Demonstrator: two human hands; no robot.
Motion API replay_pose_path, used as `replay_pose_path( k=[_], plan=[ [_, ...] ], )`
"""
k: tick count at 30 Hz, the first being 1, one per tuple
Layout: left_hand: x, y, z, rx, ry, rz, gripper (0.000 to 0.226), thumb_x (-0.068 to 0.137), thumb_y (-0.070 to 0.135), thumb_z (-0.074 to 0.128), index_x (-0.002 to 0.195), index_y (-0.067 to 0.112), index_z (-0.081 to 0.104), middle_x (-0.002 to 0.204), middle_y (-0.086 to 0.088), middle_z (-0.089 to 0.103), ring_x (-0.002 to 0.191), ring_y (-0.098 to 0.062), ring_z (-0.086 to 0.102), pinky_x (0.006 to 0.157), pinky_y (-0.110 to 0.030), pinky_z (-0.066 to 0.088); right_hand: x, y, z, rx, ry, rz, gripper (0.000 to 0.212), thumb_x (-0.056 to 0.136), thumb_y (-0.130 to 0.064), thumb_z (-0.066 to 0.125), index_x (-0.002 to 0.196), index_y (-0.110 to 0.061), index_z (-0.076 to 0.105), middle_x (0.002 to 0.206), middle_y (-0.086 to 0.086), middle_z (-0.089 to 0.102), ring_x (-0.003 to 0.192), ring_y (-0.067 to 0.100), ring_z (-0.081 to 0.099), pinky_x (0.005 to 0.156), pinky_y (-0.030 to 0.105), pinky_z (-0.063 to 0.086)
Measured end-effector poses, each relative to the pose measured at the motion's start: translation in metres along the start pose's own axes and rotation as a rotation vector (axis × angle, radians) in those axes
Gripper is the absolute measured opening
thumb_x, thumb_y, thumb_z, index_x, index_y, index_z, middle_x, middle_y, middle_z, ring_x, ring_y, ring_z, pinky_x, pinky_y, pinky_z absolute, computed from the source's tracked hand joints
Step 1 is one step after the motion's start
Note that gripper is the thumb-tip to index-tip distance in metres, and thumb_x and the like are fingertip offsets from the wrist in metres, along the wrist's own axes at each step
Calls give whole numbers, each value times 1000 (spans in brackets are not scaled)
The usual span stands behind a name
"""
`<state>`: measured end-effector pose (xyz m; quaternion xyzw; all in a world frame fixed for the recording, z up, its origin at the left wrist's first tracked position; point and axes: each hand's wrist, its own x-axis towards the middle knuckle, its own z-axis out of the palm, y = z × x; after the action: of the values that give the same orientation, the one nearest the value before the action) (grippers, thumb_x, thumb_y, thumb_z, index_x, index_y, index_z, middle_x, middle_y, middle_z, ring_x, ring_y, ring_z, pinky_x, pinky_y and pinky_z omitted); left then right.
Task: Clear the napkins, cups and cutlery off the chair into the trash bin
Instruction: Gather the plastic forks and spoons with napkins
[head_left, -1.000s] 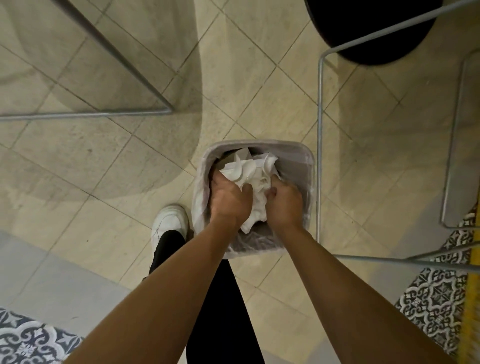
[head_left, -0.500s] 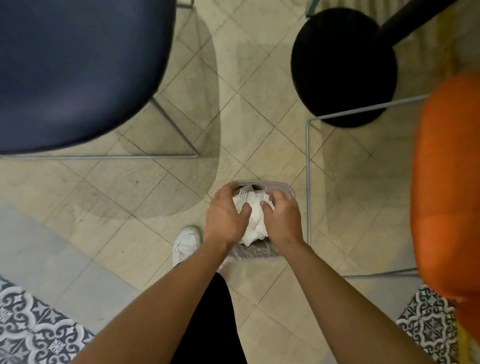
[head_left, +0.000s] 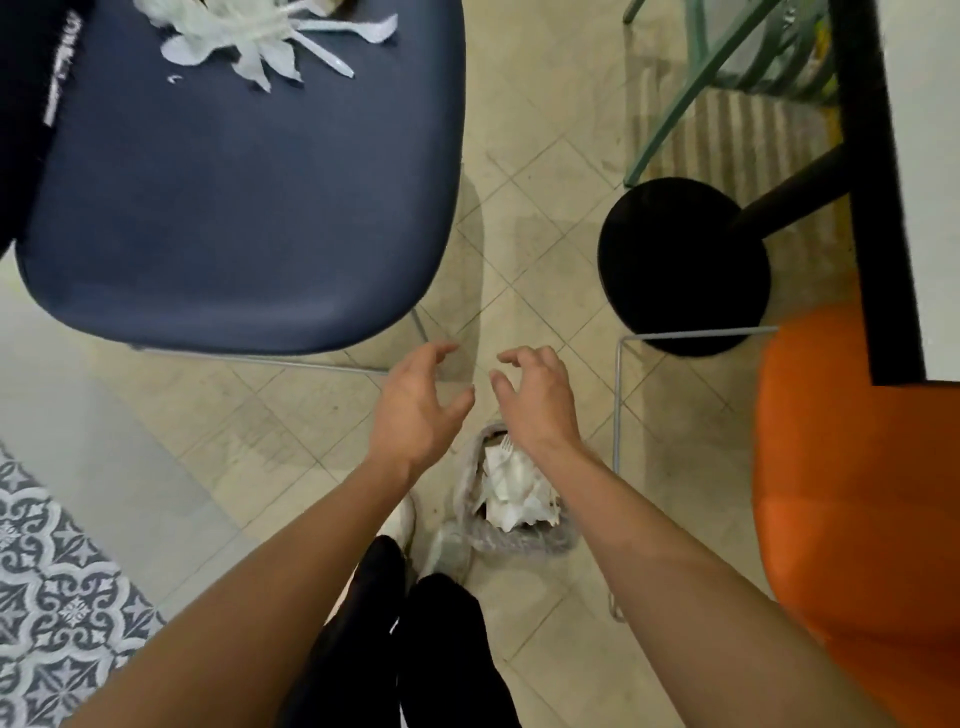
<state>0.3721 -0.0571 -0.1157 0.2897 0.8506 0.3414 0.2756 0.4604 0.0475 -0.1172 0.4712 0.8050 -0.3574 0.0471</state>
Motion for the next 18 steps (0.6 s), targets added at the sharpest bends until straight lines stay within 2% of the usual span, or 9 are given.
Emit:
replay_pose_path(
  k=[5,8,14,18],
  plan=[
    [22,5,-54,5,97,16,49,81,24,65,127,17,51,126,2,56,116,-16,51,95,-24,37,14,-54,-15,-2,-6,-85,28,92,-27,53,117,-15,57,121,4,49,119,21,43,101,36,37],
    [39,-1,-82,19,143,-6,48,82,28,65,127,19,51,125,2,56,116,-16,51,92,-23,36,28,-86,-15,-20,-10,-119,29,91,-27,55,117,-15,58,121,5,50,118,23,44,101,38,38],
    [83,-18,-131,-1,164,-54,47,83,33,63,127,20,51,126,0,55,116,-19,51,95,-33,42,62,-146,-7,-26,4,-135,29,89,-27,57,116,-15,59,119,4,52,115,22,48,100,36,39],
    [114,-35,-166,3,114,-66,48,84,35,61,128,21,48,128,1,53,118,-20,49,95,-35,42,90,-188,5,-66,-11,-127,30,90,-30,56,117,-16,57,122,5,50,117,23,46,102,39,38]
  ],
)
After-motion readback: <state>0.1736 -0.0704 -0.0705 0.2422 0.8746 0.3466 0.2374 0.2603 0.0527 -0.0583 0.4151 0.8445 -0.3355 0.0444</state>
